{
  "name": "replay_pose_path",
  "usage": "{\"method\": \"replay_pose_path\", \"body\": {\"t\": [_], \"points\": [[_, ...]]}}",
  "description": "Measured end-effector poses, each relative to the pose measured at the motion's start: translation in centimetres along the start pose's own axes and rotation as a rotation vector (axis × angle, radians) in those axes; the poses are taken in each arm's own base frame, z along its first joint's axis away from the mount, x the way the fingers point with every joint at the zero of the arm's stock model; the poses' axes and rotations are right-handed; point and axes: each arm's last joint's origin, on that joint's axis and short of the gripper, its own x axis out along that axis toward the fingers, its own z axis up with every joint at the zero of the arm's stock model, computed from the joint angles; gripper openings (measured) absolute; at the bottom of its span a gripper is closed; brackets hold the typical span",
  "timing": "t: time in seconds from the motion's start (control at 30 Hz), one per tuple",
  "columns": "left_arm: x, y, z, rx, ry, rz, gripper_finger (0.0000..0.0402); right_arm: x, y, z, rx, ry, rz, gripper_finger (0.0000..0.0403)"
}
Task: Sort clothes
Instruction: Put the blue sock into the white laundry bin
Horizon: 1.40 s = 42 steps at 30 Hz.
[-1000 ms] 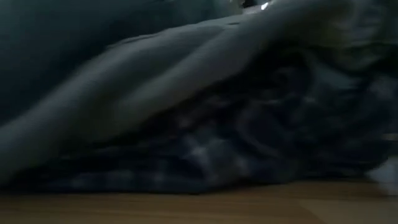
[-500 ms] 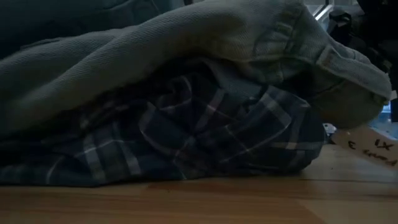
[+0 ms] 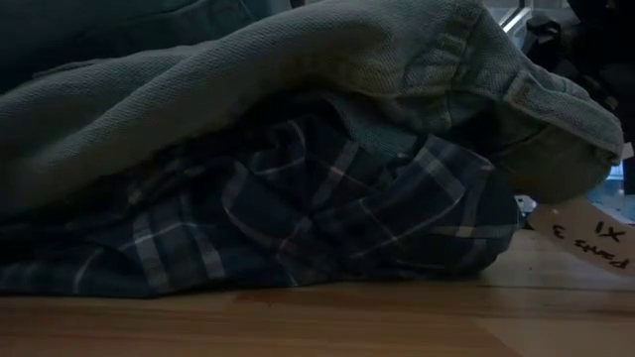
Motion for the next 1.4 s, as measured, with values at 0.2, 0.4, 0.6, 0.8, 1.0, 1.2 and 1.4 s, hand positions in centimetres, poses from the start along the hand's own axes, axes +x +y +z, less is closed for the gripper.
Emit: {"method": "replay_pose_path", "body": {"t": [0.2, 0.4, 0.6, 0.8, 1.0, 1.2, 1.4], "points": [[3.0, -1.9, -2.0, 0.095, 0.042, -0.186, 0.0194, 0.0, 0.0, 0.0, 0.002, -0.001, 0.006, 0.0232], [5.7, -2.1, -7.6, 0.054, 0.302, -0.255, 0.0194, 0.0, 0.0, 0.0, 0.002, -0.004, 0.013, 0.0232], [6.2, -1.2, -13.0, -0.091, 0.521, -0.227, 0.0194, 0.0, 0.1, 0.0, 0.018, -0.015, 0.047, 0.0232], [5.5, -1.2, -14.4, -0.110, 0.520, -0.217, 0.0194, 0.0, 0.2, 0.1, 0.038, -0.022, 0.072, 0.0232], [5.7, -1.4, -14.3, -0.075, 0.476, -0.243, 0.0194, 2.1, 0.2, 0.0, 0.040, -0.028, 0.120, 0.0232], [6.0, -1.3, -14.1, -0.080, 0.474, -0.240, 0.0194, 6.0, 0.4, -0.2, -0.160, 0.005, 0.132, 0.0232], [6.2, -1.1, -14.0, -0.079, 0.471, -0.234, 0.0194, 9.6, 0.0, 0.6, -0.301, 0.035, 0.249, 0.0232]]}}
